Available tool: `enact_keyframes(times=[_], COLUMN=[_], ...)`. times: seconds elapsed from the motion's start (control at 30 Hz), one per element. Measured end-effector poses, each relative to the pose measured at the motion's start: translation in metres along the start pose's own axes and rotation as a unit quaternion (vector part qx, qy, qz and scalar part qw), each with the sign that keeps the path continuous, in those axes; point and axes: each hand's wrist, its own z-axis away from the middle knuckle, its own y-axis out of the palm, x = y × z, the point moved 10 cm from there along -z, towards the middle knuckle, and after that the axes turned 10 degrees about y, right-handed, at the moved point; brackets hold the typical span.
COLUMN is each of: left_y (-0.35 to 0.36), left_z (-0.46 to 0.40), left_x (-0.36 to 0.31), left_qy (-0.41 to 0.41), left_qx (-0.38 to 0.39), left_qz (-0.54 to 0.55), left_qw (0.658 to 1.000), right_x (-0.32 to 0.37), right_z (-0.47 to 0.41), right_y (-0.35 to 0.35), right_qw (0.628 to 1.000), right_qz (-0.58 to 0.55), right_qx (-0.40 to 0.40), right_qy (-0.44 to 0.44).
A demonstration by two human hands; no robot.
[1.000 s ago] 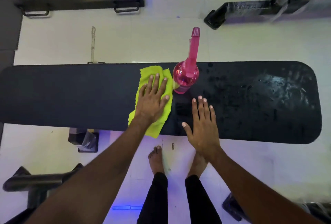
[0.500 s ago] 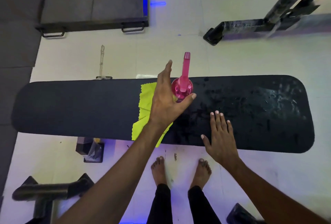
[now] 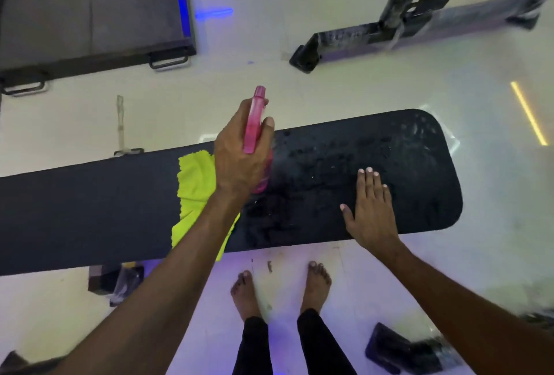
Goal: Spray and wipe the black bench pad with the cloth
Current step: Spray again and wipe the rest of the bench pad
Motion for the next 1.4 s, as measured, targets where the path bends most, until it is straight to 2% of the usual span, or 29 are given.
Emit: enact_keyframes(times=[0.13,0.3,0.5,0.7,0.9,1.0,1.1,1.3,1.4], left_y=[0.039,0.104,0.178,0.207,0.211,0.204,0.186,0.102,0.064], left_z=[0.008,0.033,0.074,0.085,0.105,0.115,0.118,0.096,0.084], left_x=[-0.018,-0.019,-0.022,0.003,0.003,0.007,0.019,0.071,0.087], left_qy=[-0.003,-0.095,-0.052,-0.077,-0.014,-0.005,-0.025,-0.110,-0.121], left_qx=[0.069,0.184,0.330,0.395,0.464,0.473,0.448,0.301,0.262], left_qz=[0.042,0.091,-0.009,-0.065,-0.110,-0.121,-0.109,-0.088,-0.093], left_qw=[0.997,0.974,0.942,0.913,0.879,0.873,0.887,0.943,0.953], right_x=[-0.060,-0.119,-0.141,-0.146,-0.147,-0.138,-0.113,-0.036,0.009], right_z=[-0.014,-0.019,-0.013,-0.003,0.011,0.022,0.035,0.047,0.045], right_y=[-0.012,-0.006,0.003,0.011,0.018,0.025,0.031,0.038,0.038], right_qw=[0.998,0.992,0.988,0.978,0.960,0.958,0.965,0.985,0.992], right_qz=[-0.014,-0.041,-0.083,-0.132,-0.180,-0.178,-0.158,-0.104,-0.093], right_qx=[-0.010,-0.017,-0.051,-0.091,-0.110,-0.104,-0.105,-0.091,-0.071], right_qy=[0.062,0.115,0.119,0.131,0.182,0.200,0.184,0.106,0.038])
